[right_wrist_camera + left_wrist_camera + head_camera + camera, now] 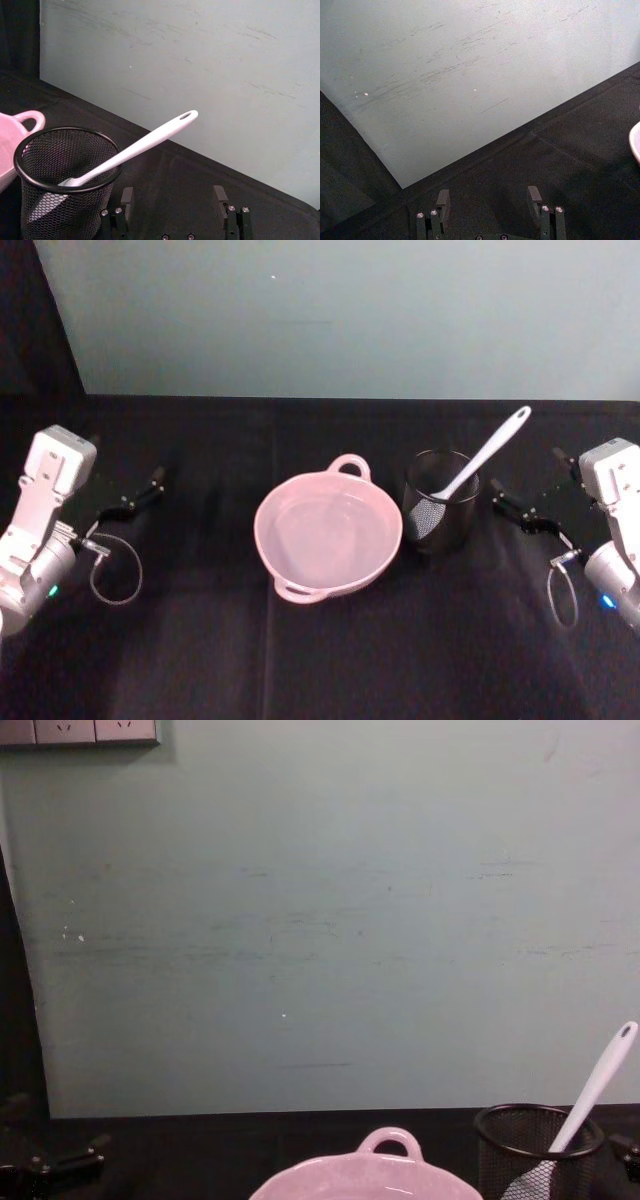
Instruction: Use the one hand to pick up the spoon and stir the clear water in the bowl.
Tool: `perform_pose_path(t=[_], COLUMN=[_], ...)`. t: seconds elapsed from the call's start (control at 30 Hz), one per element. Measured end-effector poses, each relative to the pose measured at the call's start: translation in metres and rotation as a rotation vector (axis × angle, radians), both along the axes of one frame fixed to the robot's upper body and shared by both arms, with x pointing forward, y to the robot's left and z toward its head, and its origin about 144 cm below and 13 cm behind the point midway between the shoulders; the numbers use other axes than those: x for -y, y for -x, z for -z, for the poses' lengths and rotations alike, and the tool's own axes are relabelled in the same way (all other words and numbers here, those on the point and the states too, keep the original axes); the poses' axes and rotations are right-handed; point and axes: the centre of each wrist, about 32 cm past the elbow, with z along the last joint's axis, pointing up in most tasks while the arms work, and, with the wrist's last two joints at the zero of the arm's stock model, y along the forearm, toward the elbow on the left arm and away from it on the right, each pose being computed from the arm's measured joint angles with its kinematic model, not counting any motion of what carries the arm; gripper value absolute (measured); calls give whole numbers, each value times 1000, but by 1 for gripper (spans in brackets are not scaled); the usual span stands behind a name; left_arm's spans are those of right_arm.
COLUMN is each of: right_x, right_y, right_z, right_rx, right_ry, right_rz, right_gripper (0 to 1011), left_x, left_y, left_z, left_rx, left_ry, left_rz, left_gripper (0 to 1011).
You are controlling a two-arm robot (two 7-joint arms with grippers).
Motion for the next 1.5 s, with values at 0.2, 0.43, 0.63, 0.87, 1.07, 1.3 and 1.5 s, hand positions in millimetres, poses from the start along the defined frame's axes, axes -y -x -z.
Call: perform_pose_path(t=[0.2, 0.43, 0.63, 0.87, 1.07, 1.3, 1.5], right_x=[2, 18, 31, 34, 29, 19, 12], right_y=[0, 10, 27, 38, 33, 12, -10], right_z=[-4, -24, -41, -57, -62, -59, -52], right_rx=[0, -13, -20, -80, -193, -321, -377], right_ry=[20, 44, -73, -298, -505, -714, -818], right_rz=[1, 24, 26, -37, -81, -113, -121], right_gripper=[1002, 1003, 1002, 1002, 1002, 1002, 1002], left_x=[0, 0, 0, 0, 0, 0, 0], left_y=[0, 0, 0, 0, 0, 0, 0], left_z=[0, 0, 0, 0, 0, 0, 0], left_rx=[0, 0, 0, 0, 0, 0, 0], left_ry=[0, 0, 0, 0, 0, 0, 0], left_rz=[0, 0, 0, 0, 0, 0, 0], left_gripper=[1011, 1011, 1011, 1011, 1011, 1011, 1011])
